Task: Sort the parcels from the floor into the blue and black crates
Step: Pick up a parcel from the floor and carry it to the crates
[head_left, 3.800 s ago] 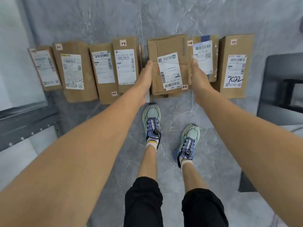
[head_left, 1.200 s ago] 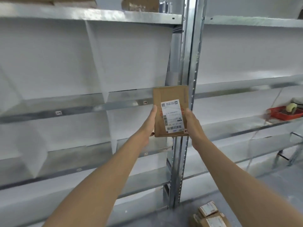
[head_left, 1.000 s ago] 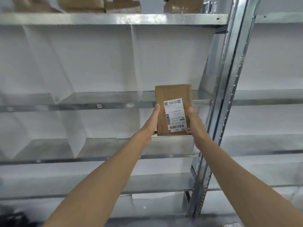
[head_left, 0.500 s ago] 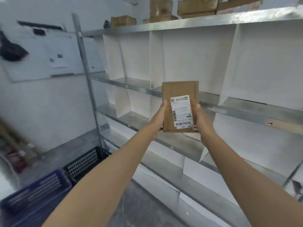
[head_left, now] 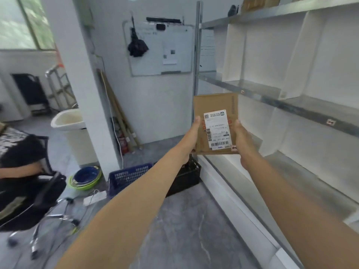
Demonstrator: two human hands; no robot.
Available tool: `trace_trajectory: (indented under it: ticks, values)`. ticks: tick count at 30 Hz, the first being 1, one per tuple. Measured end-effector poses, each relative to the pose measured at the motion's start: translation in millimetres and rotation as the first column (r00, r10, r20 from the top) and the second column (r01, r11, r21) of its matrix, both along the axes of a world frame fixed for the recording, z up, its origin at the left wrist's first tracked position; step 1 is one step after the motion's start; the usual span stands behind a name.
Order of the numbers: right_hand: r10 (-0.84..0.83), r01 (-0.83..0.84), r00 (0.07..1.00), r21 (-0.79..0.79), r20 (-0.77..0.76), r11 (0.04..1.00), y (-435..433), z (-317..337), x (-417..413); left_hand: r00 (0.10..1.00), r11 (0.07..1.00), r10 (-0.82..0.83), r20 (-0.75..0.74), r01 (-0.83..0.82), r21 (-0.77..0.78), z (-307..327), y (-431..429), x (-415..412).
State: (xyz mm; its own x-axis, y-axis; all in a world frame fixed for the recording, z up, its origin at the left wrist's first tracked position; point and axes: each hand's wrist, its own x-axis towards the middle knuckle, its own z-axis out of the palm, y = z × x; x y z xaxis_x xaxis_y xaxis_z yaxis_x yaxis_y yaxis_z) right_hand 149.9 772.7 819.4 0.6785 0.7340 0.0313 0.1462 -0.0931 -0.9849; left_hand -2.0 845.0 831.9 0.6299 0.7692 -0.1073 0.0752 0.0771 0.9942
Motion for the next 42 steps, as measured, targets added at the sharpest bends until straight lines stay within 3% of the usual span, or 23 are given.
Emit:
trace_trajectory:
  ticks: [16, 30, 35, 42]
  values:
    - [0.323, -0.334, 0.94, -0.098, -0.106, 0.938, 184, -48, -136, 0.933, 0.935, 0.338, -0.121, -0.348, -0.067, -60, 168, -148]
    - [0.555, -0.603, 0.79, -0.168, -0.26, 0.78, 363, -124, -129, 0.79, 0.765, 0.567, -0.235, -0.61, -0.207, -126, 303, -152]
    - [0.572, -0.641, 0.76, -0.21, -0.31, 0.738, 410, -146, -130, 0.75, 0.705, 0.603, -0.27, -0.66, -0.258, -151, 342, -157]
    - [0.547, -0.646, 0.755, -0.269, -0.36, 0.714, 496, -193, -148, 0.77, 0.718, 0.543, -0.335, -0.632, -0.291, -180, 416, -176]
